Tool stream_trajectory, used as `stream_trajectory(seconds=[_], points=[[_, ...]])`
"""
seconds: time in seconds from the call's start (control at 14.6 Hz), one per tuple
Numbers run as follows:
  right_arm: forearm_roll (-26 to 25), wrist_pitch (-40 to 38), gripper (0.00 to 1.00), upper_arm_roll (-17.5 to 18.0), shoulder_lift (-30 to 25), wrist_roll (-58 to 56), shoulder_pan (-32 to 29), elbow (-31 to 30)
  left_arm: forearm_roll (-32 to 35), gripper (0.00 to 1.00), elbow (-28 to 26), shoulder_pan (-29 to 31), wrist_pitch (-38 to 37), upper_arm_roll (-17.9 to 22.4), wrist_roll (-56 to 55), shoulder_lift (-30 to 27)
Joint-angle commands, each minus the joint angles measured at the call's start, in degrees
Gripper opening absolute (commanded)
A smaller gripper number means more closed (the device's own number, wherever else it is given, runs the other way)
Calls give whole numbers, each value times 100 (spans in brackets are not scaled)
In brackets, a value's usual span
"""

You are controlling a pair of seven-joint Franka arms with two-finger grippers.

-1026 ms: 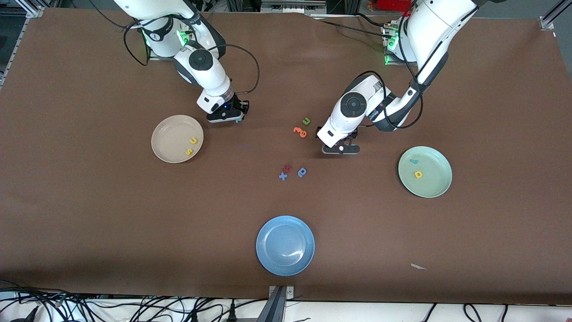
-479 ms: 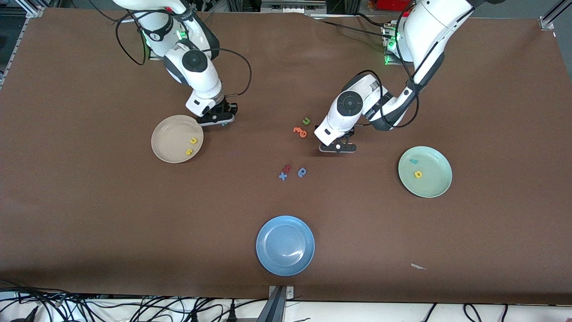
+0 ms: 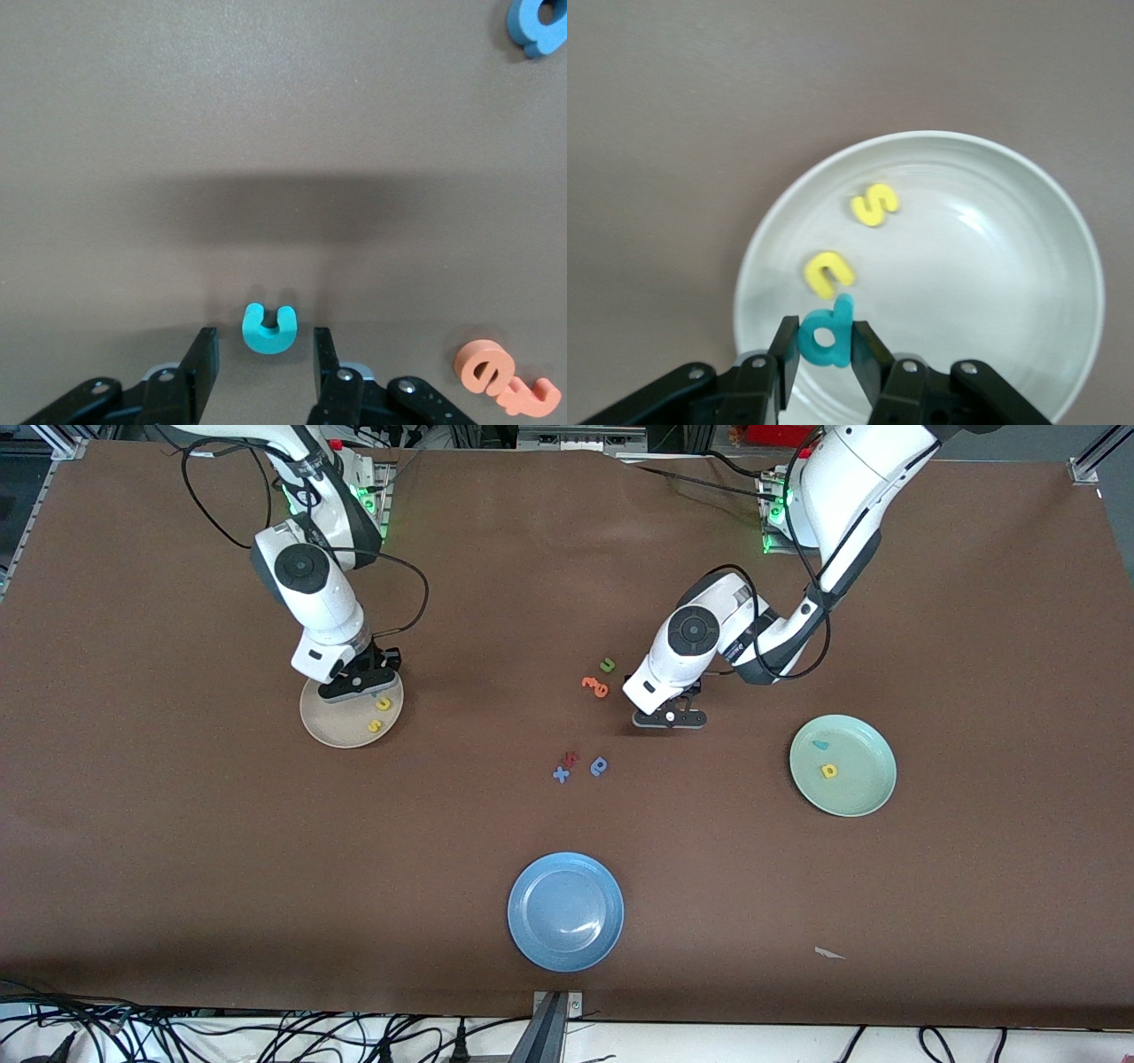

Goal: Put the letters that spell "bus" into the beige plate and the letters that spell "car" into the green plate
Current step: 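Move the cyan d into the beige plate while the left gripper reaches, then carry the cyan u to the green plate while the right gripper withdraws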

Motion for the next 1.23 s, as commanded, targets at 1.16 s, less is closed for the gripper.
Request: stream_trajectory(seconds=[1.16], points=[[1901,-5581,100,-1887,-615,-892,561,4860,130,11,1381,671,-2176,34,1111,106]])
